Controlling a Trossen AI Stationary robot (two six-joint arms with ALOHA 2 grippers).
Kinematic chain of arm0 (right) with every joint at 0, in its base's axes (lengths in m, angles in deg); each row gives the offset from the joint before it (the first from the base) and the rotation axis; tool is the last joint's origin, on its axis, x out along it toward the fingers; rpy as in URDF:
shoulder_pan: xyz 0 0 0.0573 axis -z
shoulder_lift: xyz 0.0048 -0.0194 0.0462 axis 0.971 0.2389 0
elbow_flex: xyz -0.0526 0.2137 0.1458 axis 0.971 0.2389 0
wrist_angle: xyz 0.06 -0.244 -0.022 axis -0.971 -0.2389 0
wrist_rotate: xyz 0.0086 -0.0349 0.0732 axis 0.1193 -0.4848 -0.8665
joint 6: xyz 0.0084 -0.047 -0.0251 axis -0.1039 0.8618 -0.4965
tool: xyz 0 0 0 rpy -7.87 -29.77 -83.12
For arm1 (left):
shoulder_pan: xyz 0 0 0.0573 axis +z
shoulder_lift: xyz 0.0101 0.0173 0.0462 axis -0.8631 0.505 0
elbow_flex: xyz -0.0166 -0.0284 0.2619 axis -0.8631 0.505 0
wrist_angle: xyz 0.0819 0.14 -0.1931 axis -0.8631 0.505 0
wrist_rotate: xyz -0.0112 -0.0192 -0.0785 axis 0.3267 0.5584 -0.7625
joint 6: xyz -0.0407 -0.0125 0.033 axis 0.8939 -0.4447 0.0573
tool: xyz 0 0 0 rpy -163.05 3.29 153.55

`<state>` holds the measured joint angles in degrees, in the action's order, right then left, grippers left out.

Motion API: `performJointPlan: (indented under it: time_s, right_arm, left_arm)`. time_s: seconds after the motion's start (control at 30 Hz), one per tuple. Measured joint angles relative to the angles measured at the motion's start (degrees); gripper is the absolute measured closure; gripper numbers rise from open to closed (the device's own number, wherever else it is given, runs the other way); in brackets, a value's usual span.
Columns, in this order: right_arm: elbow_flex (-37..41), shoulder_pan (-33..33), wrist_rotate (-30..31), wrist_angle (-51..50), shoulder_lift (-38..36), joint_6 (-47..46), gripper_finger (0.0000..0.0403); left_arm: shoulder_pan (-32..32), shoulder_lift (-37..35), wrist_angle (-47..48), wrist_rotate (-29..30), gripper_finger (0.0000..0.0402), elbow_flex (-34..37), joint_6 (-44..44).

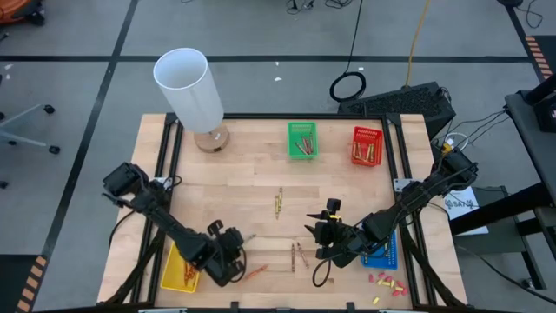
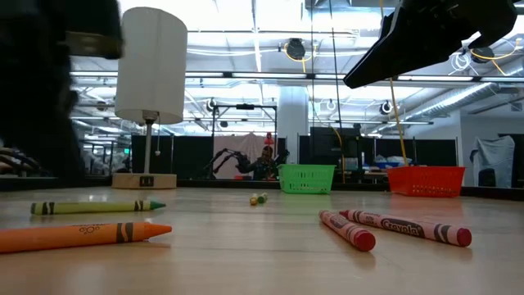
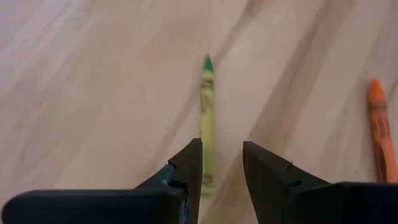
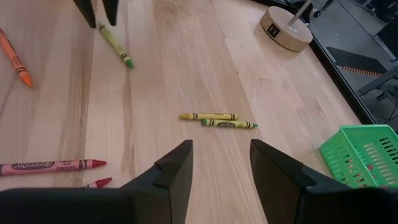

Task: Sort crayons
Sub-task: Put the green crayon into the red bin

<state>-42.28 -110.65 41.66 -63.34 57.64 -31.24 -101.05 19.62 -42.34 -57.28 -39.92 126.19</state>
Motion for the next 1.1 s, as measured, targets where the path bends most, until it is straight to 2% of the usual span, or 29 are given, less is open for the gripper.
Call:
performJointPlan:
  time_s: [0.17, 0.57, 0.7, 0.9, 1.1]
  right_arm:
    - [0.0, 0.0, 0.0, 0.0, 0.0, -0.1, 0.0259]
    - [0.0, 0.0, 0.0, 0.0, 0.0, -0.2, 0.0259]
    - [0.0, 0.0, 0.0, 0.0, 0.0, -0.2, 0.0259]
    - [0.0, 0.0, 0.0, 0.0, 0.0, -0.2, 0.0259]
    - [0.0, 0.0, 0.0, 0.0, 0.0, -0.2, 0.0259]
  left_arm:
    - [-2.8, 1.5, 0.0, 4.0, 0.0288, 0.0, 1.0]
    - [-2.0, 7.0, -0.2, 6.3, 0.0291, -0.2, -3.4]
    - [-2.1, 7.1, -0.4, 6.1, 0.0317, -0.2, -3.4]
    - [-1.7, 7.1, -0.2, 5.6, 0.0389, 0.7, -5.0]
    - [-1.5, 7.2, 0.1, 8.1, 0.0391, 1.0, -7.1]
